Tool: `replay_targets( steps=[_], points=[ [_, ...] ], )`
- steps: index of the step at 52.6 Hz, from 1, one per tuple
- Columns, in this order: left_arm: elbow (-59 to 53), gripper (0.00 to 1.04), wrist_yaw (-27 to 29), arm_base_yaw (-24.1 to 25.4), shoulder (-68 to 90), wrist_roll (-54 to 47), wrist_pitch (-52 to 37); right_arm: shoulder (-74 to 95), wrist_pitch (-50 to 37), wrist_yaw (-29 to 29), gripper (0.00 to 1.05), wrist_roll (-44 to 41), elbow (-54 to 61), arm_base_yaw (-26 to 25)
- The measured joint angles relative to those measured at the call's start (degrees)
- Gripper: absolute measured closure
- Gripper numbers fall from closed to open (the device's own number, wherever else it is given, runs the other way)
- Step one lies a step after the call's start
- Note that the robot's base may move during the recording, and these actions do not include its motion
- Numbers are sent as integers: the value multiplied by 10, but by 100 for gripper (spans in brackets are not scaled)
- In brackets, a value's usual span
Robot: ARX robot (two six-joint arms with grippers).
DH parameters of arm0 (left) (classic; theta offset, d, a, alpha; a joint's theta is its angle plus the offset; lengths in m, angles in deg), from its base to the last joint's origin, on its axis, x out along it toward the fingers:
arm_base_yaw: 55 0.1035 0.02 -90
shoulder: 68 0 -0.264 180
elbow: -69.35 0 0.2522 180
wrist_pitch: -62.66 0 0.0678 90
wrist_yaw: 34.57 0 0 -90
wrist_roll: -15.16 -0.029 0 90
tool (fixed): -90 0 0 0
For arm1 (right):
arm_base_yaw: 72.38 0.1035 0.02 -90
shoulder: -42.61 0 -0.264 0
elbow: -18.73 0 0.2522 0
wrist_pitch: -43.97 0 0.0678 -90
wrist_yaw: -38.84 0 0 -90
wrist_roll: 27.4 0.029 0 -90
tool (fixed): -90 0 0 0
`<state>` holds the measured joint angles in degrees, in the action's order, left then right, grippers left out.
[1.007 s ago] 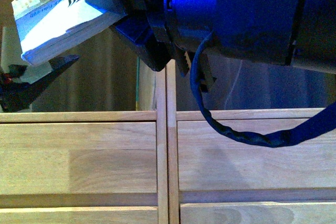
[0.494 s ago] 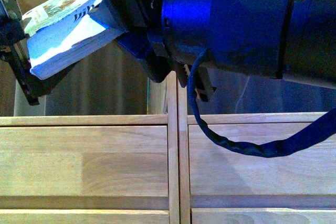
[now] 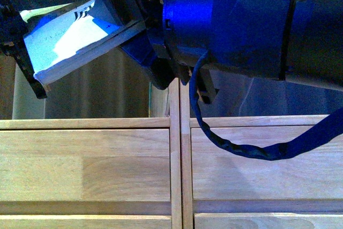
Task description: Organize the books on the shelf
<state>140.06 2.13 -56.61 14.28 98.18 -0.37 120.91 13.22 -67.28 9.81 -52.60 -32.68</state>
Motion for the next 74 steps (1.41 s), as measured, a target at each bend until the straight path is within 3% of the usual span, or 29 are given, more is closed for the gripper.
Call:
replay_targets(
  steps=[15,25,35,42,53,74],
  points=[
    [23,86,-3,23,8,-16,31,-33,0,-14,50,-6,37,-2],
    [20,86,-19,74,12,-48,34,-96,21,-47,28,-18,95,-24],
    [-9,86,10,94,-26,-189,171,-210,90,-79,6,-71,173,-89],
    [16,86,29,92,-42,-361,282,-306,173,-89,7,-165,223,-188],
    [152,86,143,66,31,-580,417,-405,224,-136,7,-282,283,-369],
    [382,86,276,15,195,-851,551,-511,213,-233,7,-293,326,-598]
  ],
)
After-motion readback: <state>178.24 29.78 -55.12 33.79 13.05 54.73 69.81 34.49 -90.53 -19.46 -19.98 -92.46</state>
